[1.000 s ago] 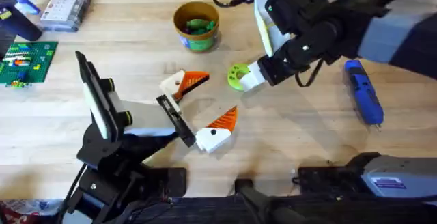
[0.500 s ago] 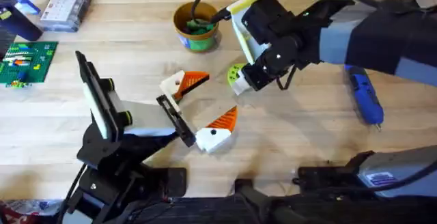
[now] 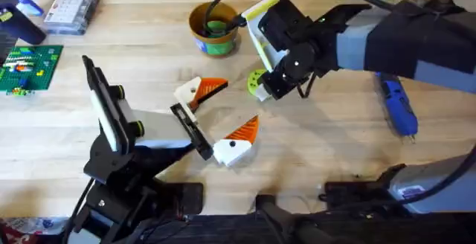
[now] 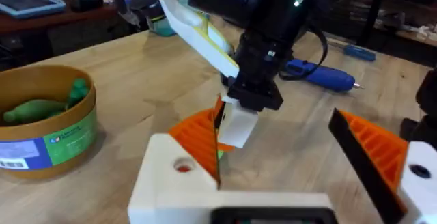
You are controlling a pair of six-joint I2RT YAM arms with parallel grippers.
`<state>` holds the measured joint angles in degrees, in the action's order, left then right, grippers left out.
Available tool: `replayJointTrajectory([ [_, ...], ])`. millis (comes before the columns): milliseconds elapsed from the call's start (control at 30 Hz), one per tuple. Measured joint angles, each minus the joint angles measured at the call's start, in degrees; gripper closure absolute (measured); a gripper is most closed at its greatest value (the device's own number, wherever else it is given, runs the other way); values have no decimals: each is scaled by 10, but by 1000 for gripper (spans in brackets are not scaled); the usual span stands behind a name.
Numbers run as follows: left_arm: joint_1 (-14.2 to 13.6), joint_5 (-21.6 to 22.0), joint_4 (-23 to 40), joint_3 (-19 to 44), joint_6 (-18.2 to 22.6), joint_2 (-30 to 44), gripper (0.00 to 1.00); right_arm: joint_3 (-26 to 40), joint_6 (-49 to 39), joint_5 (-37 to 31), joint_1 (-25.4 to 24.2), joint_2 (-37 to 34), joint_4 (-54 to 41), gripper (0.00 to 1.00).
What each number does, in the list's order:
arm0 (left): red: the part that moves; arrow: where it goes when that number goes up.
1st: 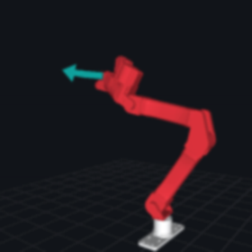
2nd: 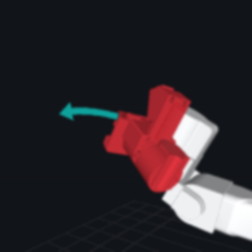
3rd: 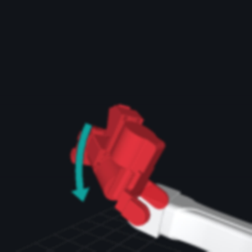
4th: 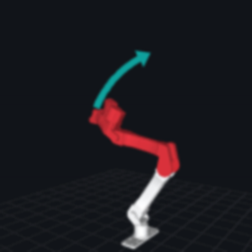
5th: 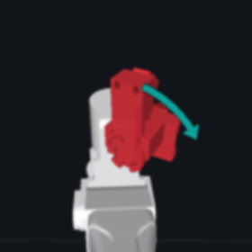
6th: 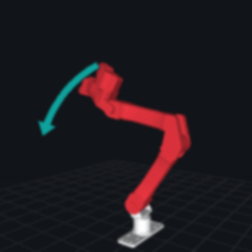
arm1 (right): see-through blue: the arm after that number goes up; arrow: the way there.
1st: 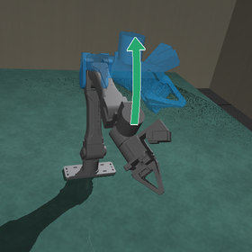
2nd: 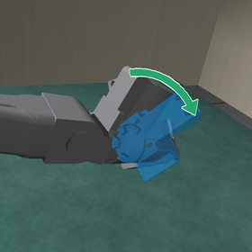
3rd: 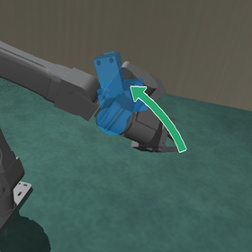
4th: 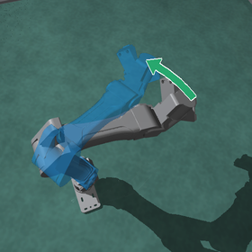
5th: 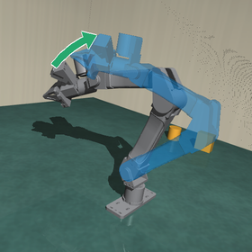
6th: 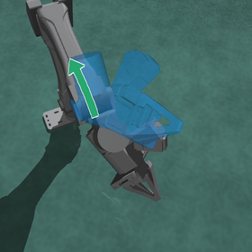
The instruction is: Pick up the gripper from the table and insert it into the empty holder that is missing its gripper. Then pick up a screw, insert it into the mounting hole, and use the screwdriver to tighten it. Finally, clean up the table by picking up the vegetable and placing it into the bucket.
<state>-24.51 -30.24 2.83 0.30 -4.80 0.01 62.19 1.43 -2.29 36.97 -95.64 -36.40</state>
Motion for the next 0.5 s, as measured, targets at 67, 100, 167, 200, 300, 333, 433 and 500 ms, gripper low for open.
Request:
replayJointTrajectory([
  [67, 0, 0, 0, 0, 0, 0, 9, 0, 0, -1, 0, 0, 0, 623],
  [100, 0, 0, 0, 0, 0, 0, 9, 0, 0, -1, 0, 0, 0, 627],
  [167, 0, 0, 0, 0, 0, 0, 9, 0, 0, -2, 0, 0, 0, 641],
  [200, 0, 0, 0, 0, 0, 0, 9, 0, 0, -2, 0, 0, 0, 649],
  [300, 0, 0, 0, 0, 0, 0, 9, 0, 0, -2, 0, 0, -2, 664],
  [333, 0, 0, 0, 0, 0, 0, 9, 0, 0, -3, 0, 0, -3, 677],
  [433, 0, 0, 0, 0, 0, 0, 9, 0, 0, -3, 0, 0, -6, 719],
  [500, 0, 0, 0, 0, 0, 0, 9, 0, 0, -3, 0, 0, -7, 733],
])
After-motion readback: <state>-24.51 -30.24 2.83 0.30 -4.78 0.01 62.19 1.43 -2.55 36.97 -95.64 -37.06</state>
